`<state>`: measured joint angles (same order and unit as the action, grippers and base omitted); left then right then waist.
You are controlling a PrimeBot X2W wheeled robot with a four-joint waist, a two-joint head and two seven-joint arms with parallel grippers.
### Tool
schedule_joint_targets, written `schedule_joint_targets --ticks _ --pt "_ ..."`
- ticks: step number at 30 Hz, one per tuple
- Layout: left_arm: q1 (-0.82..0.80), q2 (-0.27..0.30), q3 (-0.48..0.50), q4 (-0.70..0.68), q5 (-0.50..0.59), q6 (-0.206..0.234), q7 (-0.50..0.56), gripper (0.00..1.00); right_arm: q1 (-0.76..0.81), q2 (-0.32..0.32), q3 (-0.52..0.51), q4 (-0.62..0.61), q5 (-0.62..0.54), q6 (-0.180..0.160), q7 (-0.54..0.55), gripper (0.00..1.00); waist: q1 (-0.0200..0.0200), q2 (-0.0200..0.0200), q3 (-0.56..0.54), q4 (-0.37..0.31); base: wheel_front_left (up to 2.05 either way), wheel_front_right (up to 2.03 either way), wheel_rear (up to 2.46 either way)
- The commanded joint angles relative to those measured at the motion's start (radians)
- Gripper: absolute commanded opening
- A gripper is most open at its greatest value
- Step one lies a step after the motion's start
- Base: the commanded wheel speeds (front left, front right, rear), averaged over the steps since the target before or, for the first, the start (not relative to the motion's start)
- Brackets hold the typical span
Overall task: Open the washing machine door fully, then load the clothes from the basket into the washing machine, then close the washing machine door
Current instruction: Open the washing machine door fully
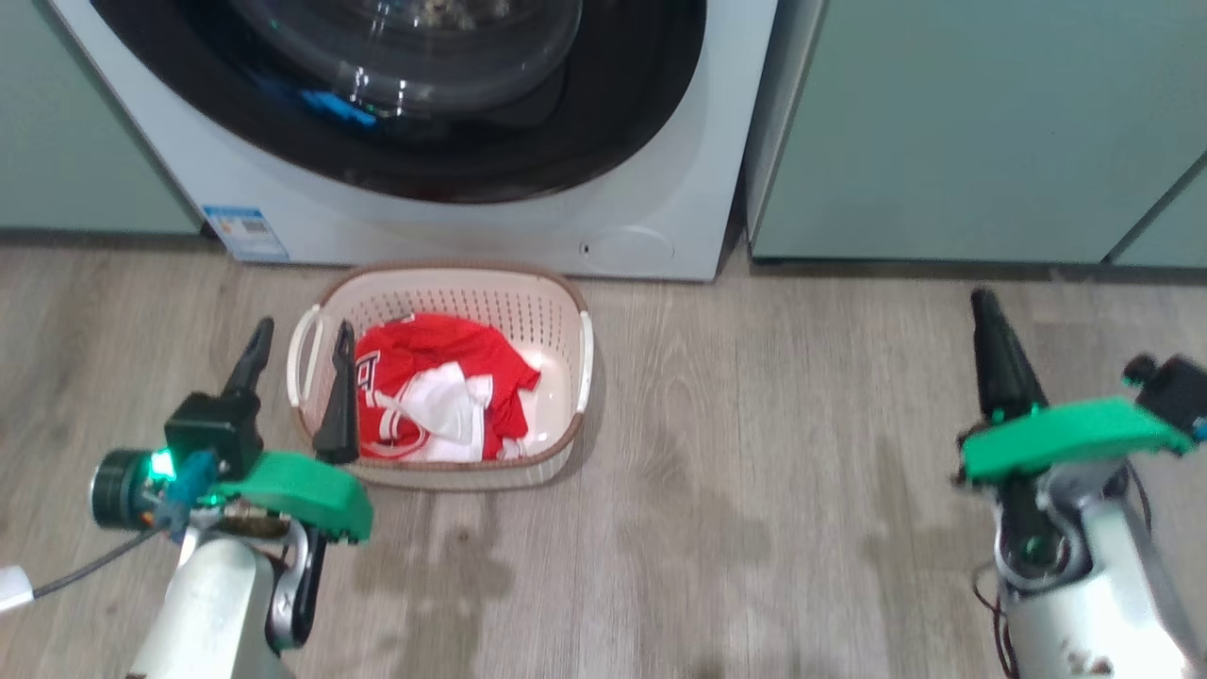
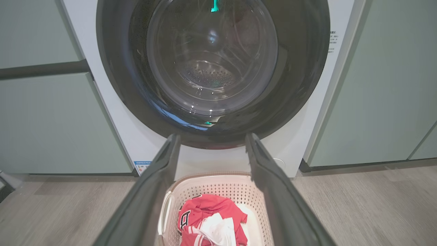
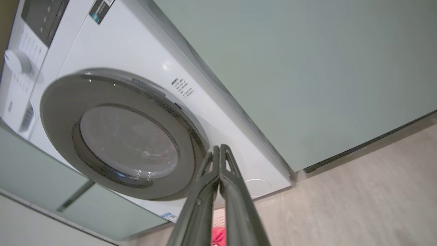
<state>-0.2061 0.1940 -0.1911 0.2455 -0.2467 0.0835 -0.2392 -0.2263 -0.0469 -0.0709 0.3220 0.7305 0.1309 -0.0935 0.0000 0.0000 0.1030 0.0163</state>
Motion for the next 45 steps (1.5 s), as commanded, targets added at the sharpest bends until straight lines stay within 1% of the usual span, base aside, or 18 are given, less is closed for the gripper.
schedule_joint_targets --ticks 1,5,9,12,13,14,15,16,24,32,38,45 --pt "-0.061 0.027 0.035 -0.042 -0.006 0.001 -0.011 1.00 -0.070 -0.003 0.021 -0.023 0.071 0.000 0.015 0.00 0.0000 0.0000 0.034 0.009 0.00 0.00 0.00" --pt "-0.087 0.029 0.034 -0.061 -0.007 -0.005 -0.014 1.00 -0.153 -0.003 0.002 0.000 0.310 0.000 0.071 0.00 0.0000 0.0000 0.101 0.023 0.00 0.00 0.00" --pt "-0.122 0.025 0.032 -0.077 -0.009 -0.014 -0.017 1.00 -0.250 -0.003 -0.028 0.032 0.497 0.000 0.148 0.00 0.0000 0.0000 0.166 0.042 0.00 0.00 0.00" --pt "-0.147 0.019 0.028 -0.091 -0.009 -0.020 -0.019 1.00 -0.329 -0.004 -0.058 0.059 0.585 0.000 0.208 0.00 0.0000 0.0000 0.210 0.058 0.00 0.00 0.00" --pt "-0.147 0.019 0.028 -0.091 -0.009 -0.020 -0.019 1.00 -0.329 -0.004 -0.058 0.059 0.585 0.000 0.208 0.00 0.0000 0.0000 0.210 0.058 0.00 0.00 0.00" --pt "-0.165 0.014 0.026 -0.098 -0.009 -0.026 -0.020 1.00 -0.385 -0.013 -0.077 0.082 0.621 0.000 0.242 0.00 0.0000 0.0000 0.237 0.070 0.00 0.00 0.00" --pt "-0.165 0.014 0.026 -0.098 -0.009 -0.026 -0.020 1.00 -0.385 -0.013 -0.077 0.082 0.621 0.000 0.242 0.00 0.0000 0.0000 0.237 0.070 0.00 0.00 0.00" --pt "-0.181 0.009 0.025 -0.106 -0.009 -0.029 -0.021 1.00 -0.444 -0.026 -0.090 0.110 0.645 0.000 0.273 0.00 0.0000 0.0000 0.261 0.081 0.00 0.00 0.00" --pt "-0.227 -0.012 0.032 -0.150 -0.003 -0.044 -0.022 1.00 -0.700 -0.066 -0.099 0.262 0.661 0.000 0.370 0.00 0.0000 0.0000 0.350 0.119 0.00 0.00 0.00" --pt "-0.268 -0.039 0.038 -0.185 0.014 -0.063 -0.022 1.00 -0.956 -0.072 -0.064 0.412 0.614 0.000 0.444 0.00 0.0000 0.0000 0.427 0.153 0.00 0.00 0.00" --pt "-0.286 -0.061 0.048 -0.195 0.026 -0.079 -0.022 1.00 -1.088 -0.068 -0.043 0.513 0.569 0.000 0.472 0.00 0.0000 0.0000 0.458 0.173 0.00 0.00 0.00" --pt "-0.298 -0.080 0.059 -0.202 0.043 -0.095 -0.022 1.00 -1.193 -0.062 -0.041 0.599 0.538 0.000 0.476 0.00 0.0000 0.0000 0.485 0.190 0.00 0.00 0.00"
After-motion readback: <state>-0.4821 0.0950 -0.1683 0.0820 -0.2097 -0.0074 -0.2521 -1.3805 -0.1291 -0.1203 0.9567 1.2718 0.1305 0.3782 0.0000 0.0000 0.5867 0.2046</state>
